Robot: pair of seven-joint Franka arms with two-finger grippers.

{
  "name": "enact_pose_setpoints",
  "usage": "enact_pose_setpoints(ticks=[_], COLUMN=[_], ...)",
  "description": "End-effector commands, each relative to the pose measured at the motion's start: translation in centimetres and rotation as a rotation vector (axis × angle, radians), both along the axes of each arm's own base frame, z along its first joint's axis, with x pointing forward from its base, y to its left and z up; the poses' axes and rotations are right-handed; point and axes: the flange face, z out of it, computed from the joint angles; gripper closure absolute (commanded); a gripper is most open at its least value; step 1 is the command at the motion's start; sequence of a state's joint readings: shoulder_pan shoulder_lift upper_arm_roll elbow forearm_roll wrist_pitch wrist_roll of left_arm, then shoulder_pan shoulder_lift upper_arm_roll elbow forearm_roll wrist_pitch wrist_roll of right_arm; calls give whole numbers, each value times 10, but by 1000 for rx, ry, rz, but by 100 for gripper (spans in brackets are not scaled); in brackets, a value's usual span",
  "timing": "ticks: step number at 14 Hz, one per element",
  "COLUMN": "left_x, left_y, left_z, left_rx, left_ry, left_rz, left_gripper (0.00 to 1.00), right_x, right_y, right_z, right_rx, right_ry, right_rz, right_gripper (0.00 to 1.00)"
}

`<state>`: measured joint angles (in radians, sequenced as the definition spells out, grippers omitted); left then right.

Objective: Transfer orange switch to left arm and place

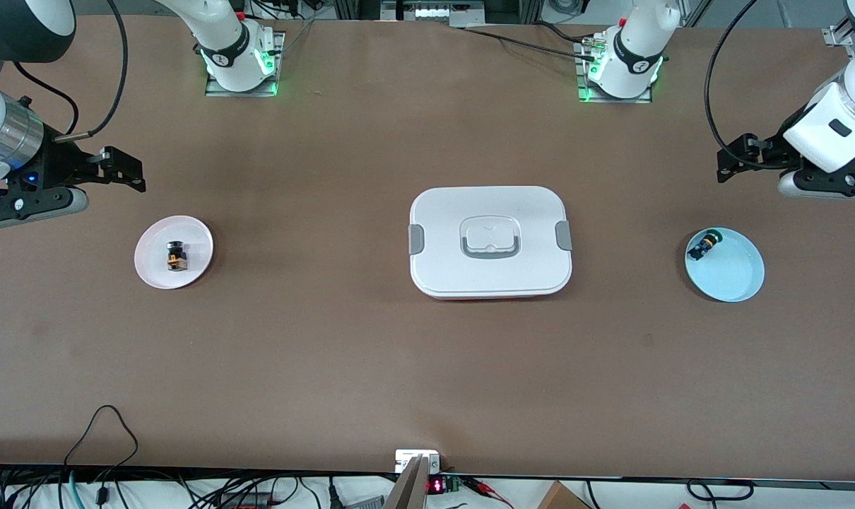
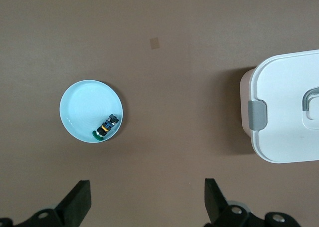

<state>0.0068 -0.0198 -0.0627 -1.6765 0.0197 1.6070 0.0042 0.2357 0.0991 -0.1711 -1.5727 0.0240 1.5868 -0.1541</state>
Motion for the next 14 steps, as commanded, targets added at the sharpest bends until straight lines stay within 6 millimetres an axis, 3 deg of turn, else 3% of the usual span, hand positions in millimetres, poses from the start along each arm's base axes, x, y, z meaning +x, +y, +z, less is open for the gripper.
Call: enact_pose_setpoints(ticks=[1,3,7,9,12,14], left_x=[-4,-4,-4,-4,-4,-4], left_y=[-1,-1,-2,-2,-2,-1], left_z=[8,8,7,7,8,8], left_rx=[16,16,17,17,17,16], left_ry=[-3,-3,-2,-2,-3,-3], left_rz=[3,3,1,3,1,3], left_gripper=[0,0,0,0,0,0], right_x=[3,5,26,25,20,16], right_y=[1,8,13,13,20,20], right_z=[6,15,8,10,-18,-20], right_rx=[-2,7,8,8,-8,13], right_ry=[-10,-34,-88,-92,17,55], right_rz=[1,7,7,10,70,226], right_gripper=[0,0,0,0,0,0])
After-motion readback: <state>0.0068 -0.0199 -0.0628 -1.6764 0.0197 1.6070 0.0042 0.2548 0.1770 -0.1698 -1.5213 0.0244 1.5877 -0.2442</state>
